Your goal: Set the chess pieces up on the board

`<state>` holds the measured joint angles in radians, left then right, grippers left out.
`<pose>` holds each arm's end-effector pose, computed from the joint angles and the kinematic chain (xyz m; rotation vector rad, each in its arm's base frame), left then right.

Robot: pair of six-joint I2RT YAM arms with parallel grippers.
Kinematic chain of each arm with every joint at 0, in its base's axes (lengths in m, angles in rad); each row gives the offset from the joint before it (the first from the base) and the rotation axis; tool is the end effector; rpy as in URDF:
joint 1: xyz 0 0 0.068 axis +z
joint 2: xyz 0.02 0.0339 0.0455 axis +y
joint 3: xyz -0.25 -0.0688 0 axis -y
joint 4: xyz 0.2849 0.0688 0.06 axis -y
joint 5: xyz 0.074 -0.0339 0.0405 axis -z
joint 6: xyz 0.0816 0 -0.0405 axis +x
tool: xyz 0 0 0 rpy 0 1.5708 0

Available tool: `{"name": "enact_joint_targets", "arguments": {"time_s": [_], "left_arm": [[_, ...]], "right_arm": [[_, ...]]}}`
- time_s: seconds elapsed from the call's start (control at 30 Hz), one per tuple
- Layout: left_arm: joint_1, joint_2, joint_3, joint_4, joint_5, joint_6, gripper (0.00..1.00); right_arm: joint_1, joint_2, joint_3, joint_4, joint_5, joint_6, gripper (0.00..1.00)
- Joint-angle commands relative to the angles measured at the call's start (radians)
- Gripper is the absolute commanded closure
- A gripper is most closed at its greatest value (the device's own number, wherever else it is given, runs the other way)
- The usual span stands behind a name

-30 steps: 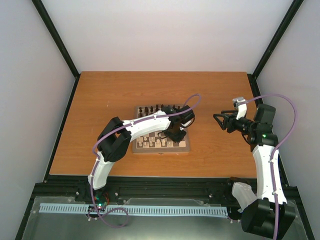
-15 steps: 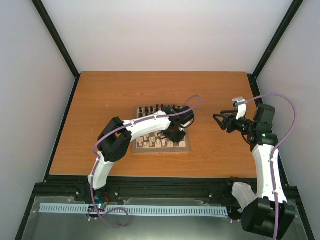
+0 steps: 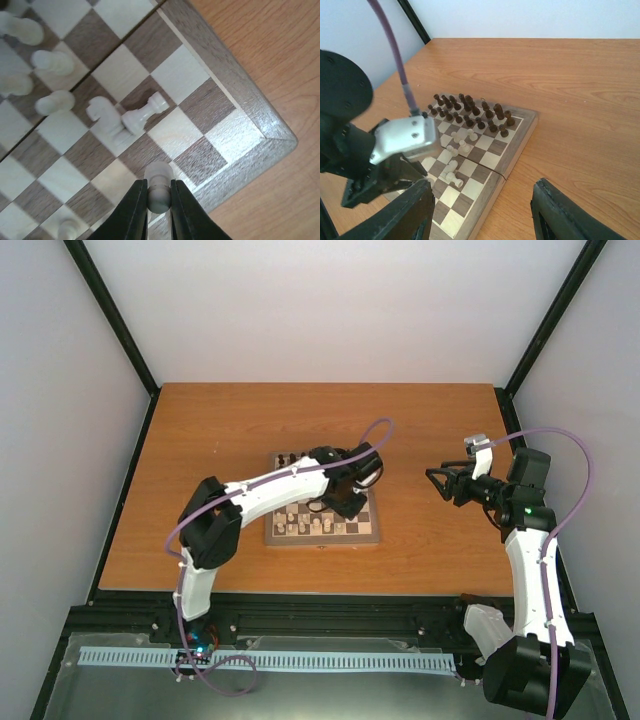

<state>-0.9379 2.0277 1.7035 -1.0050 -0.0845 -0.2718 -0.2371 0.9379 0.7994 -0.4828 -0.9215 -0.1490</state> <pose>0.2756 -0.3641 0.1532 0.9319 2.7393 -0.0991 0.2708 0.0014 0.2634 -0.4102 1.9656 0.7560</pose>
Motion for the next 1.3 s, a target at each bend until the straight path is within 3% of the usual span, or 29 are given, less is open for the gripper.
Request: {"name": "enact_joint_targets", "arguments": {"time_s": [0.0,0.37,1.27], "left_arm": [[0.037,-0.093,-0.047,-0.022,-0.027,0.004,0.89],[0.095,-0.165,-0.189,-0.021,0.021,-0.049,0.88],[0.106,-0.057,-0.189,-0.033,-0.021,-0.052,0.87]], "right_arm": [[-0.007,-0.002,0.018,-0.007,-0.019,-0.009,0.46],[-0.006,0.000,0.018,-0.009,-0.024,-0.012,0.46],[-0.007,0.002,0.021,-0.015,-0.030,-0.021,0.46]]}}
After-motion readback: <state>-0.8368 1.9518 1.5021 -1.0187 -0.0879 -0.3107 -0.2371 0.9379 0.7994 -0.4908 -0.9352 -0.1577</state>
